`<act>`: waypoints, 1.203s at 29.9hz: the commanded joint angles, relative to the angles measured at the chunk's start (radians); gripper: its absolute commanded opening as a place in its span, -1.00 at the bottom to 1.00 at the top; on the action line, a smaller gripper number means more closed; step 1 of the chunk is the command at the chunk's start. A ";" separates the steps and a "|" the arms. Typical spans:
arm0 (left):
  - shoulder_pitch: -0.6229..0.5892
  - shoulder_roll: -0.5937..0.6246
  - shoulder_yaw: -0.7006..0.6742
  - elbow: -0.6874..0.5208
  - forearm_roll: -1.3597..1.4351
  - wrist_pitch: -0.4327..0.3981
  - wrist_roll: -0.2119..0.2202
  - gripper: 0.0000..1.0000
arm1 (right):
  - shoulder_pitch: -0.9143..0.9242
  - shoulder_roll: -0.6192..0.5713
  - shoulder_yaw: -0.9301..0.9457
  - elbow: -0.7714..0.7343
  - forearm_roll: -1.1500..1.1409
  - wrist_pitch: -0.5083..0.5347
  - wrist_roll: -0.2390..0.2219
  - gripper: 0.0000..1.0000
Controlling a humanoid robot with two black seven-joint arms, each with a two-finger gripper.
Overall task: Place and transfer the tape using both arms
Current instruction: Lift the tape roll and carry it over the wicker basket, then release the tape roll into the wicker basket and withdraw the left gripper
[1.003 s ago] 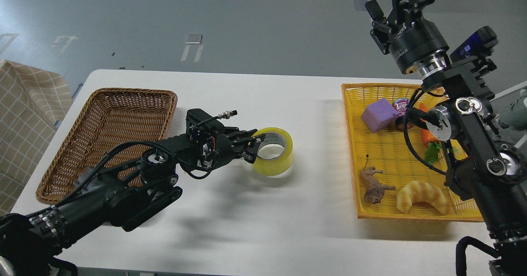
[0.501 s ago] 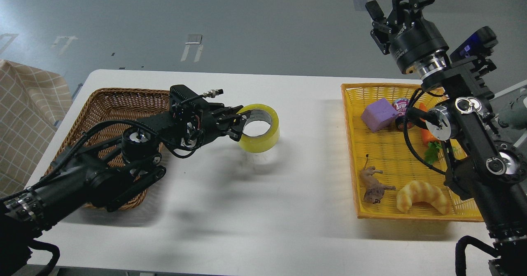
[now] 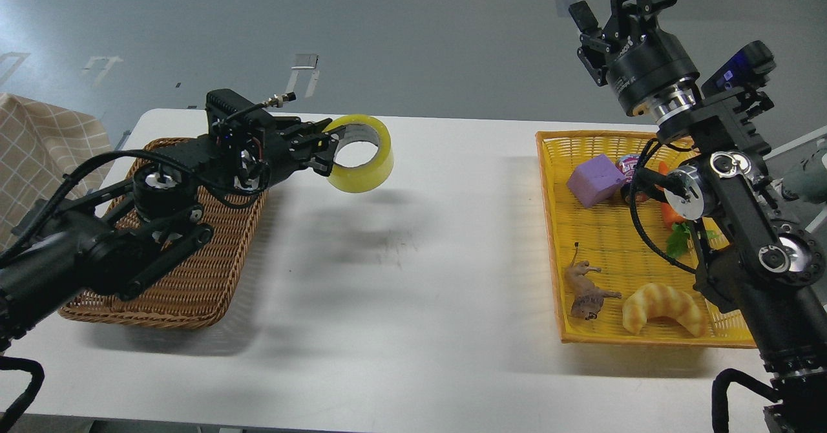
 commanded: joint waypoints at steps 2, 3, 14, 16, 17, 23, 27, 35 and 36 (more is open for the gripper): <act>0.007 0.101 0.004 0.008 -0.047 0.039 -0.003 -0.58 | -0.003 0.003 0.002 0.000 0.000 -0.001 0.002 1.00; 0.009 0.118 0.004 0.008 -0.060 0.042 -0.005 -0.58 | -0.003 0.004 0.002 0.000 0.000 0.001 0.002 1.00; 0.136 0.333 0.018 0.010 -0.155 0.172 -0.014 -0.54 | 0.000 0.046 0.002 -0.019 0.000 0.001 0.002 1.00; 0.176 0.363 0.018 0.008 -0.186 0.191 -0.016 -0.54 | 0.000 0.047 0.000 -0.019 0.000 -0.001 0.003 1.00; 0.191 0.371 0.019 0.008 -0.198 0.197 -0.016 -0.54 | -0.001 0.047 0.000 -0.019 0.000 -0.001 0.003 1.00; 0.282 0.402 0.019 0.008 -0.213 0.257 -0.017 -0.53 | -0.004 0.047 0.000 -0.017 0.000 -0.001 0.003 1.00; 0.299 0.399 0.018 0.008 -0.215 0.261 -0.017 -0.51 | -0.004 0.046 -0.001 -0.017 0.000 0.001 0.003 1.00; 0.314 0.387 0.019 0.021 -0.253 0.261 -0.017 -0.41 | -0.004 0.043 -0.003 -0.012 0.002 0.002 0.003 1.00; 0.315 0.387 0.019 0.036 -0.258 0.261 -0.017 -0.38 | -0.003 0.043 -0.003 -0.014 0.002 0.002 0.003 1.00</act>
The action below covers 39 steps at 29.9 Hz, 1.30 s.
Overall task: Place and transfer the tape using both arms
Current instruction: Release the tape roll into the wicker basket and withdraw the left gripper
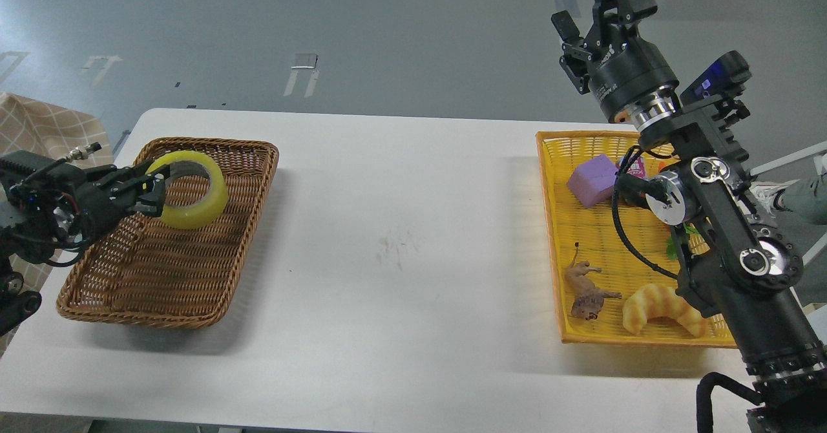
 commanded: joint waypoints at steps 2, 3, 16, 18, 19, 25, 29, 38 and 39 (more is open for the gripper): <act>0.006 -0.003 0.000 0.040 -0.019 0.001 -0.002 -0.36 | 0.003 -0.002 0.004 -0.003 0.000 -0.001 0.000 1.00; 0.007 -0.005 0.000 0.057 -0.033 0.001 -0.010 -0.34 | 0.005 -0.004 0.004 -0.003 0.000 0.001 0.000 1.00; 0.021 -0.038 0.002 0.119 -0.194 0.073 -0.129 0.95 | 0.003 -0.007 0.005 -0.003 0.002 0.002 0.000 1.00; 0.012 -0.057 -0.015 0.114 -0.281 0.073 -0.140 0.95 | 0.001 -0.007 0.005 0.005 0.003 0.005 0.003 1.00; 0.003 -0.058 -0.015 0.114 -0.312 0.070 -0.140 0.95 | 0.000 -0.007 0.005 0.008 0.003 0.005 0.005 1.00; -0.176 -0.080 -0.013 0.117 -0.635 0.038 -0.139 0.95 | 0.000 -0.007 0.005 0.012 0.003 0.007 0.006 1.00; -0.247 -0.121 -0.021 0.117 -0.775 -0.020 -0.134 0.95 | 0.003 -0.010 0.007 0.012 0.002 0.007 0.006 1.00; -0.569 -0.224 -0.043 0.270 -1.110 -0.369 -0.129 0.95 | 0.049 -0.013 -0.002 -0.007 -0.001 0.010 -0.018 1.00; -0.603 -0.239 -0.043 0.295 -1.110 -0.414 -0.129 0.95 | 0.055 -0.013 -0.002 -0.012 -0.001 0.010 -0.026 1.00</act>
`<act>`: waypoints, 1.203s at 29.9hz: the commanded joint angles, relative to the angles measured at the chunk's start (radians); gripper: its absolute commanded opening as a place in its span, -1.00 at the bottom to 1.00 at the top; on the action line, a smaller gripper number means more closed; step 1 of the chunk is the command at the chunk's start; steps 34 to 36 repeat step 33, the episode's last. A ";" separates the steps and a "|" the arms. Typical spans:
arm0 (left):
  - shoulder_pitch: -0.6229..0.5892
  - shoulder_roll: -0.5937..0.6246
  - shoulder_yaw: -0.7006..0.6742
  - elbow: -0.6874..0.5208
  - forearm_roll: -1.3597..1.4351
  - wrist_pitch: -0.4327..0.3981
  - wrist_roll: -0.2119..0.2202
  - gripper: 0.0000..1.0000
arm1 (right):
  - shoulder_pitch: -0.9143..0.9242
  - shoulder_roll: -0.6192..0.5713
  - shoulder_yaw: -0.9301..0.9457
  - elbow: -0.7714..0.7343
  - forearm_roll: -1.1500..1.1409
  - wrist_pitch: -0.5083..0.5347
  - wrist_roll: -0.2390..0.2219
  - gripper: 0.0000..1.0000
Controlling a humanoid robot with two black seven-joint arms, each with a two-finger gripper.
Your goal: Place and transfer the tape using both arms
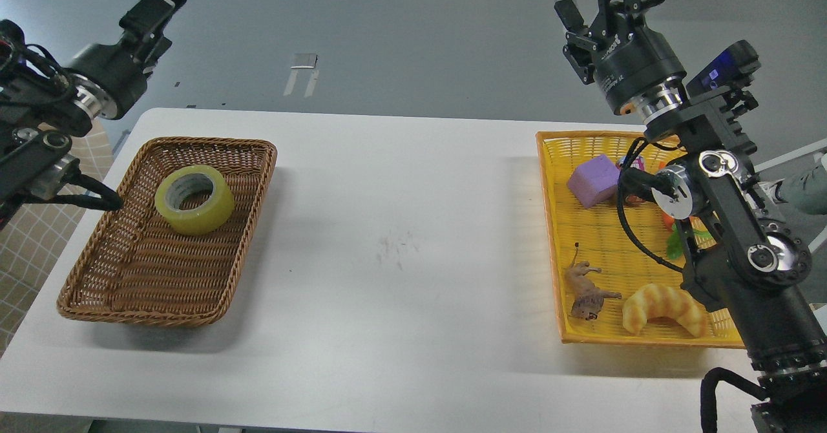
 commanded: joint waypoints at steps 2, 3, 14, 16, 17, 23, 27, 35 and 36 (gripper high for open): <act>-0.205 -0.093 -0.009 0.135 -0.052 -0.263 -0.002 0.95 | 0.041 0.000 -0.005 -0.026 0.001 -0.001 -0.044 1.00; -0.216 -0.105 -0.017 0.137 -0.071 -0.279 -0.002 0.95 | 0.047 0.000 -0.005 -0.027 0.002 -0.001 -0.049 1.00; -0.131 -0.255 -0.155 0.040 -0.382 -0.375 0.001 0.96 | 0.122 0.003 -0.007 -0.041 0.097 0.015 -0.052 1.00; -0.122 -0.309 -0.157 0.036 -0.379 -0.375 0.003 0.96 | 0.150 0.003 -0.004 -0.058 0.114 0.031 -0.052 1.00; -0.115 -0.327 -0.160 0.033 -0.379 -0.375 0.001 0.96 | 0.159 0.003 -0.004 -0.061 0.116 0.035 -0.051 1.00; 0.051 -0.502 -0.305 0.013 -0.251 -0.330 0.009 0.96 | 0.167 0.003 -0.013 -0.044 0.117 0.054 -0.041 1.00; 0.057 -0.521 -0.381 0.014 -0.201 -0.319 0.039 0.96 | 0.167 0.017 0.003 -0.028 0.123 0.068 -0.040 1.00; 0.060 -0.541 -0.442 0.008 -0.200 -0.296 0.066 0.96 | 0.165 0.040 0.010 -0.029 0.122 0.065 -0.040 1.00; 0.060 -0.541 -0.442 0.008 -0.200 -0.296 0.066 0.96 | 0.165 0.040 0.010 -0.029 0.122 0.065 -0.040 1.00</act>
